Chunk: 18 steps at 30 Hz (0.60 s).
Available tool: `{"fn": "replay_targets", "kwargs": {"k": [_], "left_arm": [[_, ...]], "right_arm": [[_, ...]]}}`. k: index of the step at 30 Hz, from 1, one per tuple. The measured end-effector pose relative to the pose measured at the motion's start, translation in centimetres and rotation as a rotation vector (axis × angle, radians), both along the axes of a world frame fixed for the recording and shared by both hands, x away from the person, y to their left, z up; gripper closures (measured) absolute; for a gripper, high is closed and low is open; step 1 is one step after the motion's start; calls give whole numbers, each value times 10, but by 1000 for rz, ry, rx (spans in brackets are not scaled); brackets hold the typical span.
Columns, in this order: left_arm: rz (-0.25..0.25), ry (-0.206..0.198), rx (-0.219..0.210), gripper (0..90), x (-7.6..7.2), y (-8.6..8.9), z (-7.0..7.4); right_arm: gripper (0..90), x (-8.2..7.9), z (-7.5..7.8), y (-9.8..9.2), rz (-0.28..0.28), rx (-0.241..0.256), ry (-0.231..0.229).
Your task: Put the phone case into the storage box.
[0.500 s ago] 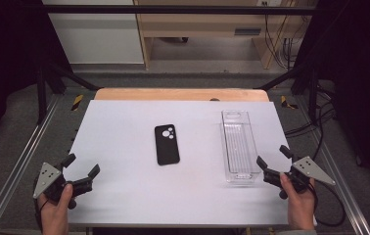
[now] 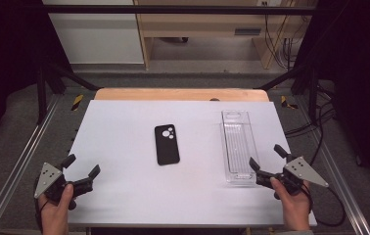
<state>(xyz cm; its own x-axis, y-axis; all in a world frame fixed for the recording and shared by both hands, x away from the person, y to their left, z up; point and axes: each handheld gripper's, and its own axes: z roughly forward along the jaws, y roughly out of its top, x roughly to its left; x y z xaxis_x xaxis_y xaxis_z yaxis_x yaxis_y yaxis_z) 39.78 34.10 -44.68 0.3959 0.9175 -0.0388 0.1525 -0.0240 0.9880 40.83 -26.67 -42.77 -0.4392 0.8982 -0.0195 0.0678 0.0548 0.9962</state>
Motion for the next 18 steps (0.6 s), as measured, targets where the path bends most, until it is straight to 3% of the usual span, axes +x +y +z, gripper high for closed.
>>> {"fn": "replay_targets", "kwargs": {"k": [7,8,11,12,13,18], "left_arm": [[2,13,6,25,2,1,-2],[3,15,2,26,2,1,-2],[-4,9,-3,26,1,1,-2],[0,9,0,26,0,2,-1],[-5,11,-6,26,0,2,-1],[2,13,-7,26,1,2,-2]], "right_arm": [[46,-4,17,46,68,-80,-26],[52,-4,22,61,81,-81,2],[55,-1,24,76,84,-97,35],[62,3,25,95,97,-114,67],[62,3,25,95,97,-114,67],[80,23,26,142,142,-126,144]]}}
